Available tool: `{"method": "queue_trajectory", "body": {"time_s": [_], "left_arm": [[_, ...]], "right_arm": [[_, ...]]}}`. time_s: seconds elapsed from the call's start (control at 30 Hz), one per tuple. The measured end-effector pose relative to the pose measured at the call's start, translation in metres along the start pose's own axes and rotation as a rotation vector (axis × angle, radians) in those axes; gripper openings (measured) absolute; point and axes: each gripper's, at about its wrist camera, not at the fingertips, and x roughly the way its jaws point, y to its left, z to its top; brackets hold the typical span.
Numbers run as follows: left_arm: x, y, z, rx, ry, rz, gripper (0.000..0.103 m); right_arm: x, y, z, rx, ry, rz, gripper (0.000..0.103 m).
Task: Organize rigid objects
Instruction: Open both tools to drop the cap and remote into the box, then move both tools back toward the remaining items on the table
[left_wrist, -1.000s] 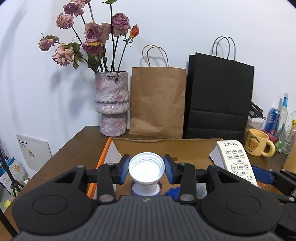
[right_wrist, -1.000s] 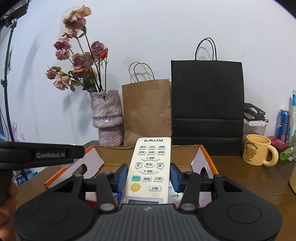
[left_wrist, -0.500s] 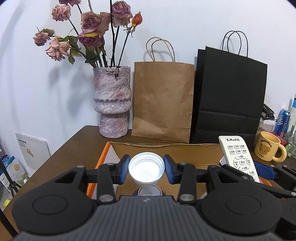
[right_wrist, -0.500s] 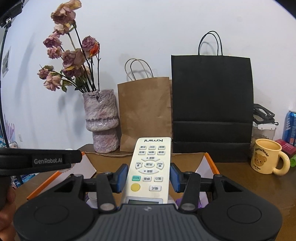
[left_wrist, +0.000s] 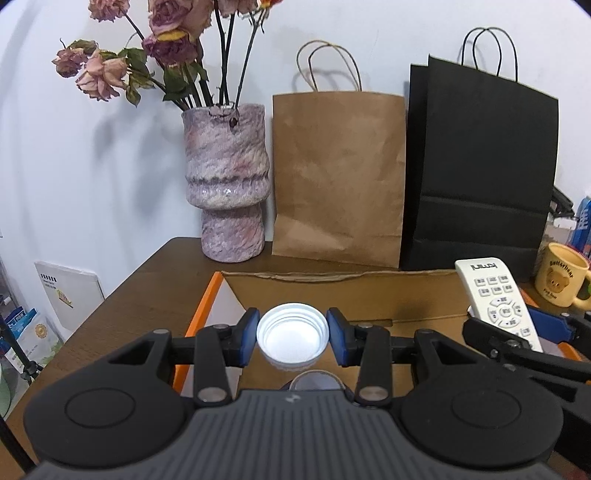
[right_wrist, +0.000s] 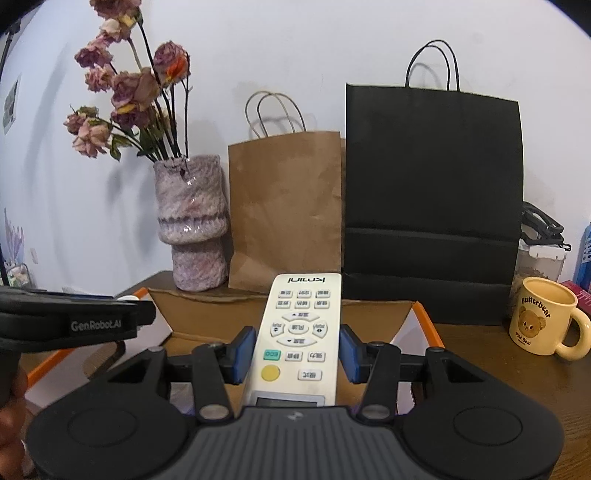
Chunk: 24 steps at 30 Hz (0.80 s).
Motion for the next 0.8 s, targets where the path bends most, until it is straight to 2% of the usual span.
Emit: {"method": "queue_trajectory", "body": {"time_s": [0.1, 0.17, 0.2, 0.23, 0.27, 0.3, 0.33, 0.8], "left_arm": [[0.0029, 0.0000, -0.0015, 0.008, 0.009, 0.003, 0.042], [0.0029, 0.0005, -0.0018, 0.007, 0.008, 0.011, 0.061], [0.0024, 0.0012, -0.0018, 0.004, 0.002, 0.015, 0.079], [0.0012, 0.0018, -0.0021, 0.001, -0.007, 0.019, 0.094], [-0.0001, 0.0020, -0.0023, 0.001, -0.017, 0.026, 0.099], [-0.0013, 0.0021, -0.0022, 0.000, -0.025, 0.034, 0.103], [-0.0021, 0.0024, -0.0022, -0.001, -0.031, 0.038, 0.103], [-0.0021, 0.0035, -0.0028, -0.008, -0.023, 0.050, 0.103]], "right_arm": [[0.0019, -0.0016, -0.0020, -0.003, 0.016, -0.005, 0.047], [0.0039, -0.0025, -0.0041, -0.007, 0.033, -0.007, 0.047], [0.0037, -0.0029, -0.0048, -0.007, 0.033, -0.011, 0.049], [0.0033, -0.0029, -0.0052, -0.008, 0.031, -0.020, 0.064], [0.0032, -0.0033, -0.0053, -0.009, 0.032, -0.033, 0.075], [0.0026, -0.0040, -0.0055, -0.008, 0.026, -0.048, 0.098], [0.0016, -0.0045, -0.0061, -0.007, 0.014, -0.062, 0.103], [0.0003, -0.0051, -0.0047, -0.004, 0.014, -0.079, 0.103]]}}
